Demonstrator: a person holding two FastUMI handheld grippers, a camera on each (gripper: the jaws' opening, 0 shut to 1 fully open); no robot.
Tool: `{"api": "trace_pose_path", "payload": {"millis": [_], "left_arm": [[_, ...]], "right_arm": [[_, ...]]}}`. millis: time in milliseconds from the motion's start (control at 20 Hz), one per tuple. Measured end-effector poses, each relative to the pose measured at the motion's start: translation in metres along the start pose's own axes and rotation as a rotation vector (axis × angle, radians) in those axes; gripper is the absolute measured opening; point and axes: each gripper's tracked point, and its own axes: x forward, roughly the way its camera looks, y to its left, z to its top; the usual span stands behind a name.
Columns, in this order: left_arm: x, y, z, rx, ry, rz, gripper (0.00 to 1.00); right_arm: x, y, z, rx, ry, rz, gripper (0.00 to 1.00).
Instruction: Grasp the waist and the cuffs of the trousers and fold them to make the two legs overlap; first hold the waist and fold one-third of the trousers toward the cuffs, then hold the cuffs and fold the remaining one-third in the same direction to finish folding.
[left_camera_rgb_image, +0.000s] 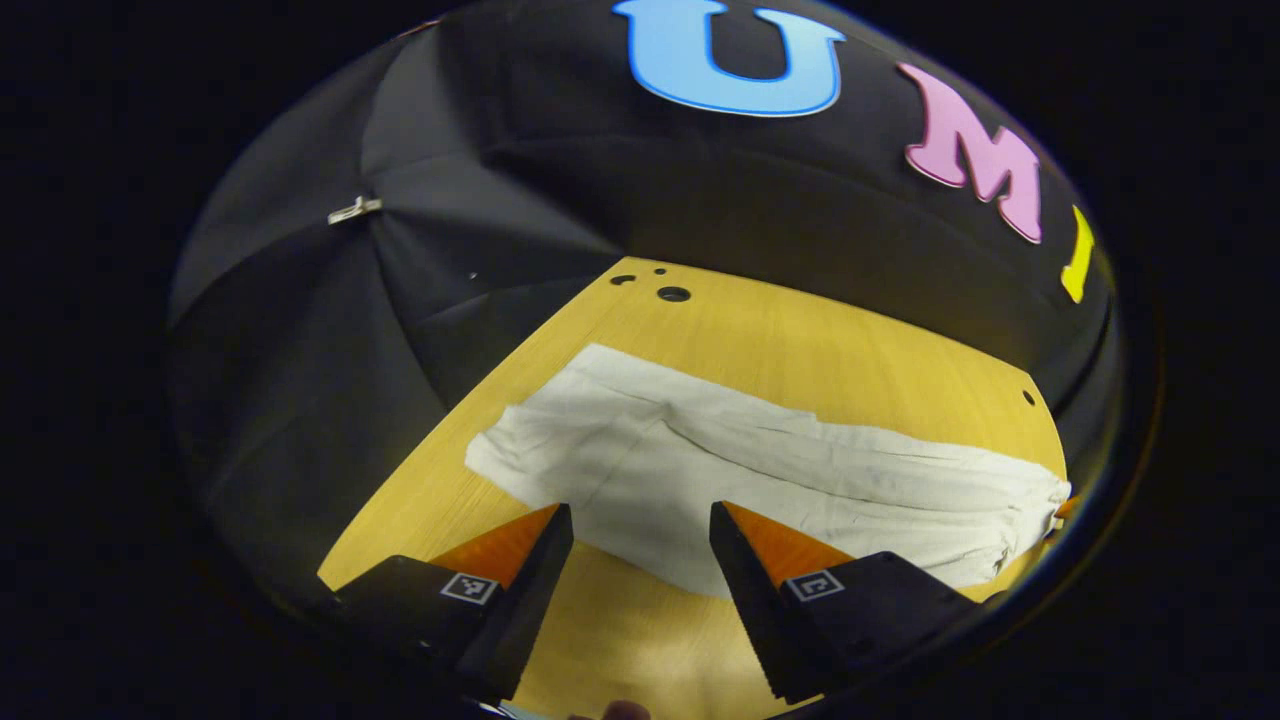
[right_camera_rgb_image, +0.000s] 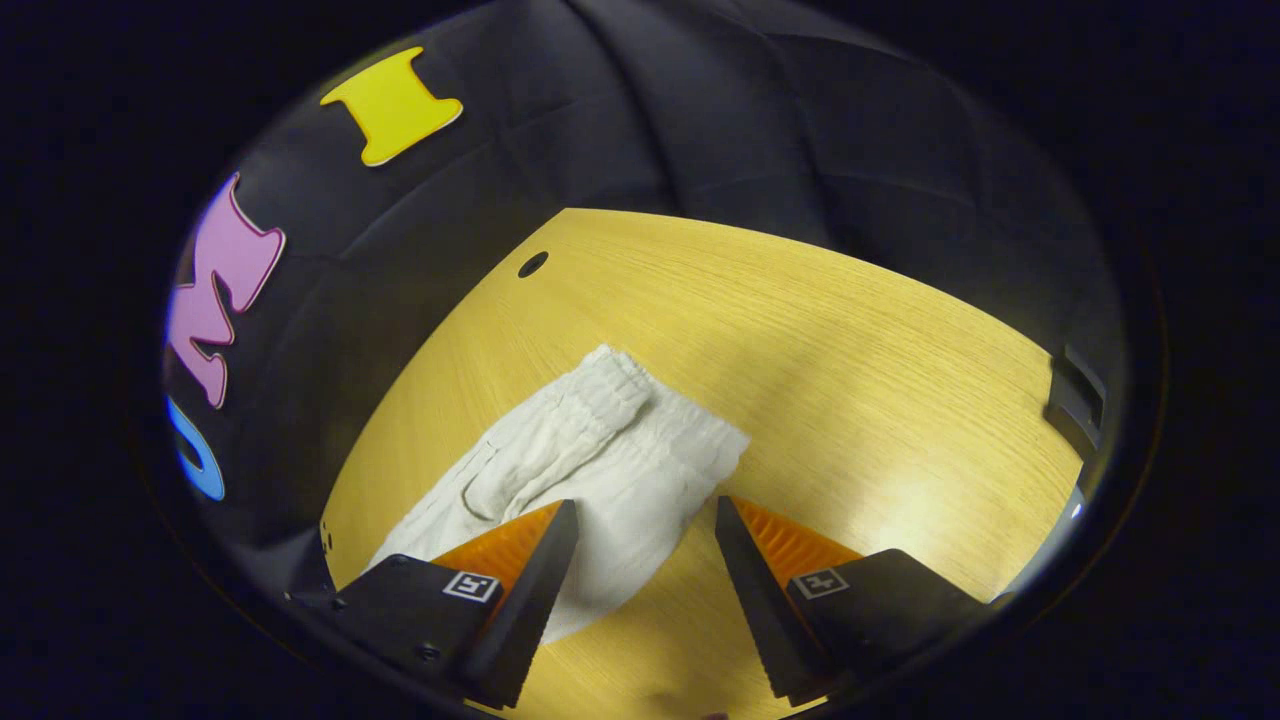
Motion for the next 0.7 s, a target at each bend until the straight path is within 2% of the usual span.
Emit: {"api": "trace_pose_path", "payload": {"millis": [150, 250, 350, 400, 450, 500, 600, 700], "left_arm": [[-0.009, -0.01, -0.004, -0.094, 0.011, 0.009, 0.9], [-0.006, -0.016, -0.013, -0.121, 0.043, -0.003, 0.89], [0.0, -0.022, -0.023, -0.178, 0.077, -0.011, 0.9], [0.003, -0.023, -0.027, -0.214, 0.094, -0.023, 0.9], [0.006, -0.024, -0.033, -0.248, 0.113, -0.034, 0.89], [0.009, -0.022, -0.036, -0.28, 0.129, -0.042, 0.9], [0.014, -0.018, -0.043, -0.343, 0.151, -0.055, 0.9], [0.018, -0.01, -0.047, -0.405, 0.164, -0.064, 0.9]], "right_arm": [[0.005, -0.001, 0.004, 0.058, 0.0, 0.005, 0.9], [0.005, -0.007, 0.004, 0.087, -0.008, -0.03, 0.87], [0.009, -0.011, 0.003, 0.12, -0.011, -0.065, 0.74], [0.011, -0.016, 0.001, 0.135, -0.005, -0.077, 0.6], [0.01, -0.017, 0.001, 0.158, -0.004, -0.068, 0.5], [0.012, -0.015, -0.002, 0.188, 0.002, -0.049, 0.29], [0.014, -0.012, 0.001, 0.228, -0.014, -0.005, 0.12], [0.013, -0.015, -0.002, 0.21, -0.018, -0.004, 0.12]]}}
